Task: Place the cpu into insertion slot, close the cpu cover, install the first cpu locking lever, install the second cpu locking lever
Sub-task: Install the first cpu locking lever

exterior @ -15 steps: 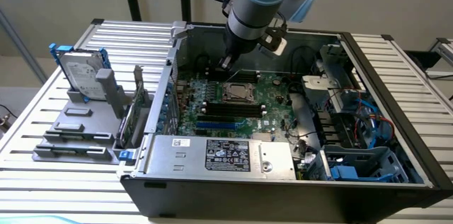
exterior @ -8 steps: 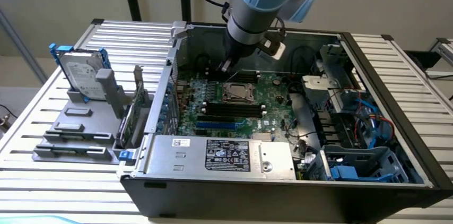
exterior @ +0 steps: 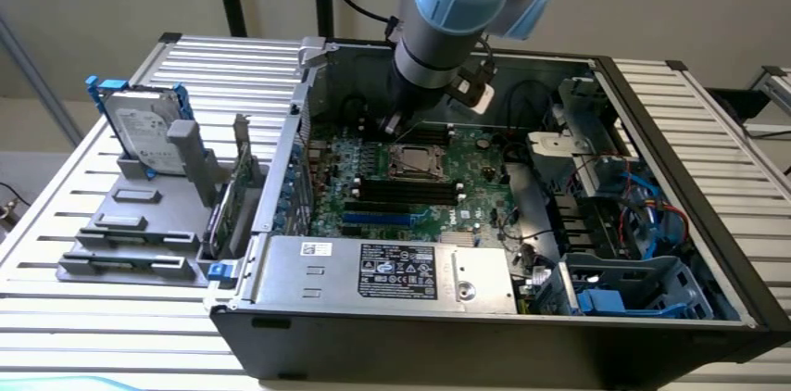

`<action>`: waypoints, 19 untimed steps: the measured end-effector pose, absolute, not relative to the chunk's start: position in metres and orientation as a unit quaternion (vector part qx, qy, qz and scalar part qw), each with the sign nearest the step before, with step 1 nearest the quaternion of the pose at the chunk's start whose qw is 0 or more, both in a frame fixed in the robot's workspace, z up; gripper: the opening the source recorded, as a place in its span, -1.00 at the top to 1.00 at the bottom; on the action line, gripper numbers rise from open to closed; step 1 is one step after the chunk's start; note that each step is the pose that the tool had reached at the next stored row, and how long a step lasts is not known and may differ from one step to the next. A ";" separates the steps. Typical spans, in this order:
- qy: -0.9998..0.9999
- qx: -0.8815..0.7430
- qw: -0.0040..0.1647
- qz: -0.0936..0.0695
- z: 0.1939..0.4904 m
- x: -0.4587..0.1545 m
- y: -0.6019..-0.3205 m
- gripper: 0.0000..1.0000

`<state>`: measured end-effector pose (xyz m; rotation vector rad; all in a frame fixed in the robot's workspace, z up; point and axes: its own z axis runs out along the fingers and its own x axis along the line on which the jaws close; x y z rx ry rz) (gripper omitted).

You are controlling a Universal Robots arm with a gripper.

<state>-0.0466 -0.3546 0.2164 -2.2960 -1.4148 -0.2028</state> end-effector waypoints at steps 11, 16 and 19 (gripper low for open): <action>-0.510 -0.833 0.202 -0.065 0.202 -0.049 -0.354 0.79; -0.510 -0.835 0.197 -0.062 0.200 -0.049 -0.352 0.79; -0.509 -0.836 0.196 -0.061 0.199 -0.049 -0.349 0.79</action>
